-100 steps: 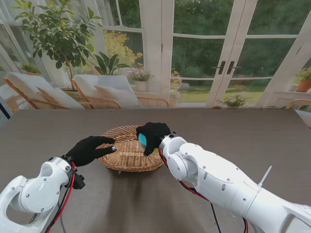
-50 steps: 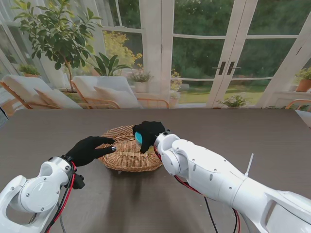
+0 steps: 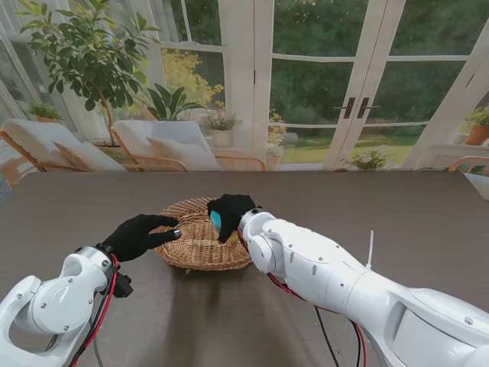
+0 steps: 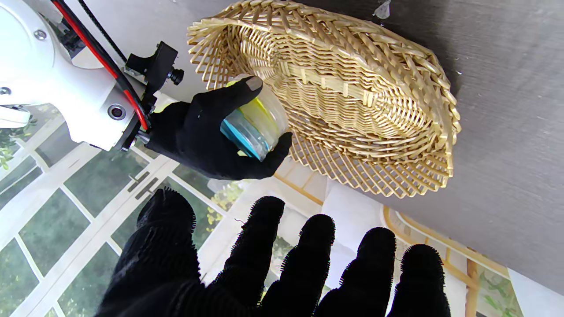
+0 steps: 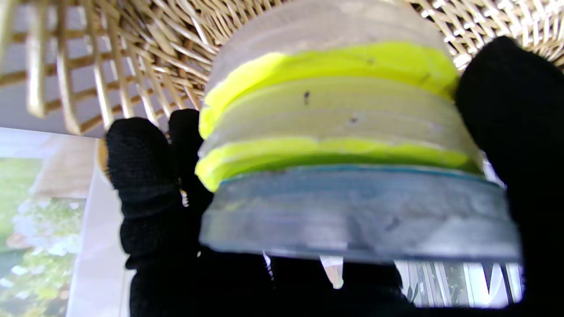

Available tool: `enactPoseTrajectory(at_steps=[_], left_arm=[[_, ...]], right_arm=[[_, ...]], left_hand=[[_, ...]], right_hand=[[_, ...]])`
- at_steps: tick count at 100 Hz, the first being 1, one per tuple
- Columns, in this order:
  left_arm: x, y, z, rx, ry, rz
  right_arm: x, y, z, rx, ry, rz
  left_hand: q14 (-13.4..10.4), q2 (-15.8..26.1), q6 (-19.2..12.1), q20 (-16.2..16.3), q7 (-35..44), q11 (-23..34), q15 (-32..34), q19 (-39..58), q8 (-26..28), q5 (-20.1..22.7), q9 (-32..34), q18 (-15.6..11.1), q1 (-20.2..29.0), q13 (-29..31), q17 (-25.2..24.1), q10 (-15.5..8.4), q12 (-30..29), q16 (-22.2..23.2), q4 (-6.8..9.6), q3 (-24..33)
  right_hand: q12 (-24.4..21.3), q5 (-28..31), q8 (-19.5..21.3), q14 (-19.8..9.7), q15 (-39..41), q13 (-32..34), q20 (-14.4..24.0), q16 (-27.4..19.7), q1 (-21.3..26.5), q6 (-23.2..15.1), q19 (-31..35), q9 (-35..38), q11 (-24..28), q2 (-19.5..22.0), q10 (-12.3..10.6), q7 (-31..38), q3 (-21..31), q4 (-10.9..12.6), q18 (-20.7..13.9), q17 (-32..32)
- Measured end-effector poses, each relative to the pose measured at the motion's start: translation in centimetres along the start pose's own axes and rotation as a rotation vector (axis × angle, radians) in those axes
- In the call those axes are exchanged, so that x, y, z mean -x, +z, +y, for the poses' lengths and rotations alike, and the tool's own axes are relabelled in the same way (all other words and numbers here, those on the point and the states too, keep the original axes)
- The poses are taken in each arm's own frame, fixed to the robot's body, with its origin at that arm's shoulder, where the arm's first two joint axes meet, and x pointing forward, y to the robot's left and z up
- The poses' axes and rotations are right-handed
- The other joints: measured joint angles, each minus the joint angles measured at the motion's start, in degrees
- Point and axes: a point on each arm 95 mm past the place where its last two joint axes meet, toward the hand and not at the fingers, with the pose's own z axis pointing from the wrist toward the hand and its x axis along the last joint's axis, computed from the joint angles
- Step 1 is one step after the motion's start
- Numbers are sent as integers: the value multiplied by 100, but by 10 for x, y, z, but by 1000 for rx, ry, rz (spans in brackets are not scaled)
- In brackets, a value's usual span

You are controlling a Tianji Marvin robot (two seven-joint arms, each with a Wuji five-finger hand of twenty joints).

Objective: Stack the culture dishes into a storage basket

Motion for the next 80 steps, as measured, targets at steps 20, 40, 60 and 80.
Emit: enactPoseTrajectory(at_steps=[20,40,60,80], left_arm=[[1,-1,-1,-4,5,-7],[2,-1,0,-3,1,-11],[3,-2,-1,-5,-2,-14],[4,-2,-1,-6,-4,-14]], right_arm=[[-1,5,-8,-21,-6,5],[1,9,-16,-50,-13,4],[0,10,-21,-65,-34,16],[0,10,-23,-81,-53,28]], left_hand=[[0,0,0,0,0,0,0,0,0,0,0,0,0,0,0,4,0,0,0,0],[0,0,0,0,0,0,0,0,0,0,0,0,0,0,0,6,0,0,0,0],[0,0,0,0,0,0,0,0,0,0,0,0,0,0,0,7,0,0,0,0],[0,0,0,1,0,0,0,0,0,0,0,0,0,0,0,7,0,0,0,0]], right_hand=[[0,0,0,0,0,0,0,0,0,0,0,0,0,0,0,12,0,0,0,0],[1,0,0,0,0,0,0,-2,-2,0,-28,0,0,0,0,15,0,0,0,0],[5,-105,167,-22,-4,-201,0,-111,-6,-2,-472,-141,0,93,1,16,2,251,-34,-37],[8,-255,605,-104,-5,-485,98,-158,-10,-2,-590,-366,1,315,-4,-164,8,486,-213,-110]])
